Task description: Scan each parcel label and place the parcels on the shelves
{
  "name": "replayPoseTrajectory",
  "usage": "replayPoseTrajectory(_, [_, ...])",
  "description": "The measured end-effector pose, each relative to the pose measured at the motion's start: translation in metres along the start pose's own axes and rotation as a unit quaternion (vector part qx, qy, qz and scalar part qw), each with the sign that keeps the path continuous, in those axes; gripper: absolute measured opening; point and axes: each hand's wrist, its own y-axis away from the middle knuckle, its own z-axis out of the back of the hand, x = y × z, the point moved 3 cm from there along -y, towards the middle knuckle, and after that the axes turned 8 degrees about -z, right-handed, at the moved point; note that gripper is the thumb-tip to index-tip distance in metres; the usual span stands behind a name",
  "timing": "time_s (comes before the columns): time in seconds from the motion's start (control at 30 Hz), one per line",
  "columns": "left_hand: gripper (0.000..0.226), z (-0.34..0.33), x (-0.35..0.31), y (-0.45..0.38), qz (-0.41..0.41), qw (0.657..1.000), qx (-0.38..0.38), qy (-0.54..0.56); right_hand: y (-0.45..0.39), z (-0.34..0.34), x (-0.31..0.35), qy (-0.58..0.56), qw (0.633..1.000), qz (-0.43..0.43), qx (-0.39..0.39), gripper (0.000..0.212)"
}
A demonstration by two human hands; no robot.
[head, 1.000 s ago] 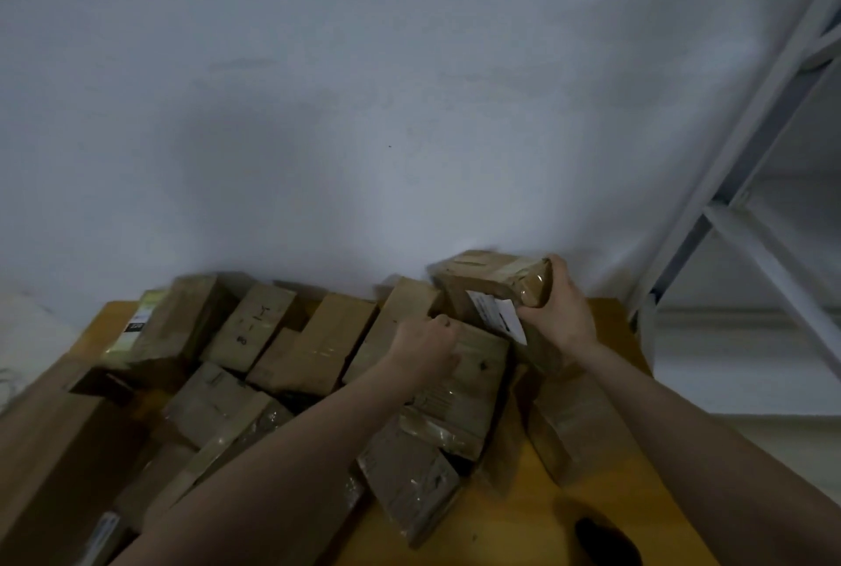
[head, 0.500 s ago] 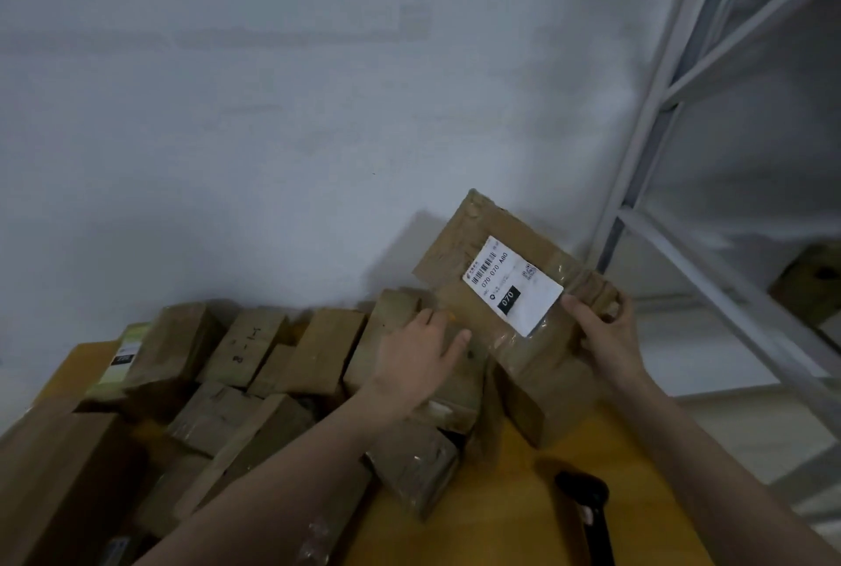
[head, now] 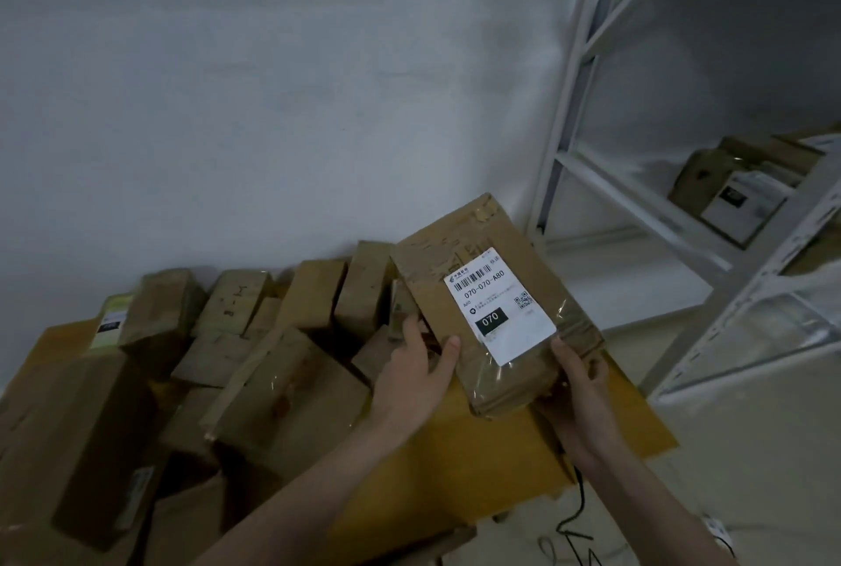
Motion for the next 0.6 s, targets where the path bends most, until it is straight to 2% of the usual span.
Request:
replayPoseTrajectory(0.1, [0.071, -0.017, -0.004, 0.021, 0.003, 0.999, 0.01, 0.042, 0.016, 0.021, -0.01, -0.003, 1.0, -0.005, -0.009, 0.088])
replayPoseTrajectory(0.23, [0.064, -0.036, -0.013, 0.043, 0.028, 0.994, 0.02, 0.105, 0.032, 0.044, -0.015, -0.005, 1.0, -0.008, 0.004, 0.087])
replayPoseTrajectory(0.43, [0.048, -0.063, -0.027, 0.06, 0.08, 0.964, -0.015, 0.251, 0.036, 0.064, -0.01, -0.013, 0.999, -0.03, 0.028, 0.07])
replayPoseTrajectory(0.53, [0.051, -0.078, -0.039, 0.058, 0.104, 0.948, -0.043, 0.296, 0.035, 0.074, 0.007, -0.007, 0.998, -0.032, 0.053, 0.054])
replayPoseTrajectory(0.6, [0.056, -0.092, -0.051, 0.057, 0.122, 0.936, -0.062, 0.325, 0.033, 0.085, 0.021, 0.005, 0.996, -0.046, 0.079, 0.054])
